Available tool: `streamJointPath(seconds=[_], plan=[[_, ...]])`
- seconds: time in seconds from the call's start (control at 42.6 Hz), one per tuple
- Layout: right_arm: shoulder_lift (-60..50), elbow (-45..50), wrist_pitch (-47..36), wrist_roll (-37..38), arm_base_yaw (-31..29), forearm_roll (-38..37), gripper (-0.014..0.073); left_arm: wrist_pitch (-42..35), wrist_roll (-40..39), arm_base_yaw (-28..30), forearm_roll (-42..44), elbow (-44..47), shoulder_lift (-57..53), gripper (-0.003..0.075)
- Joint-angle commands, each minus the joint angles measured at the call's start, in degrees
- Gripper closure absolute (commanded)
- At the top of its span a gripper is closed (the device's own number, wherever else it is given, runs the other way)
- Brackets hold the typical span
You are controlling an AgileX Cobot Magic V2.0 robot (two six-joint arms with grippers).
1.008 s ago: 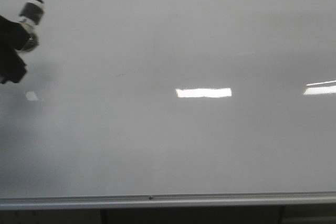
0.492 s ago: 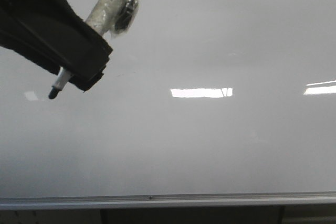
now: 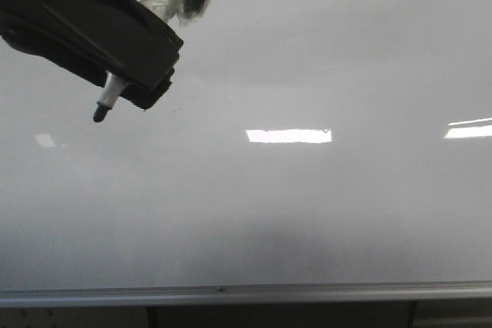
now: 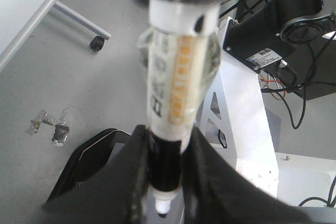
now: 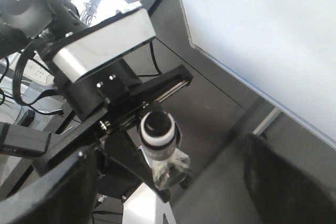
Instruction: Write number 0 on whiteboard
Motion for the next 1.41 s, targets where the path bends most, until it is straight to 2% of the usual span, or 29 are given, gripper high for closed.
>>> streamJointPath(seconds=[0.0,0.117,0.235,0.446,0.704,0.727,0.797,0.868,0.938,1.102,1.149,1.196,1.384], plan=[[0.9,-3.1,0.2,-1.7,2.3,5.3,0.0001,3.6,0.1,-0.5,-4.3,-1.6,-1.8,0.0738],[3.9,-5.9,-1.7,-1.7,7.4,5.2,0.0001,3.6,0.1,-0.5,-4.3,-1.6,-1.8,0.0739],[5.4,-6.3,-1.6,-1.6,8.8,2.8,0.0012,3.6,0.1,-0.5,-4.3,-1.6,-1.8,0.0739],[5.4,-6.3,-1.8,-1.6,8.8,2.7,0.0253,3.6,0.1,-0.5,-4.3,-1.6,-1.8,0.0739],[5.4,-6.3,-1.6,-1.6,8.8,3.1,0.0646,3.6,0.2,-0.5,-4.3,-1.6,-1.8,0.0739],[5.4,-6.3,-1.5,-1.6,8.8,3.1,0.0671,3.6,0.2,-0.5,-4.3,-1.6,-1.8,0.0739],[5.4,-6.3,-1.2,-1.6,8.8,3.1,0.066,3.6,0.2,-0.5,-4.3,-1.6,-1.8,0.0733],[5.4,-6.3,-1.1,-1.6,8.8,3.1,0.0662,3.6,0.2,-0.5,-4.3,-1.6,-1.8,0.0675],[5.4,-6.3,-1.0,-1.7,8.8,3.1,0.0663,3.6,0.3,-0.5,-4.3,-1.6,-1.8,0.0552],[4.7,-6.3,-1.0,-1.6,8.0,1.2,0.0661,3.1,0.3,-0.5,-4.3,-1.8,-1.8,0.0104],[3.9,-6.1,-0.8,-1.3,7.5,-0.3,0.0661,2.9,0.3,-0.5,-4.2,-1.9,-1.8,0.0037],[2.9,-5.6,-0.9,-0.8,6.8,-1.9,0.0661,2.8,0.3,-0.5,-4.2,-1.9,-1.8,0.0019],[-4.3,-0.7,-6.3,0.1,2.8,-7.0,0.0661,2.5,0.3,-0.5,-2.9,-1.9,-1.8,0.0082]])
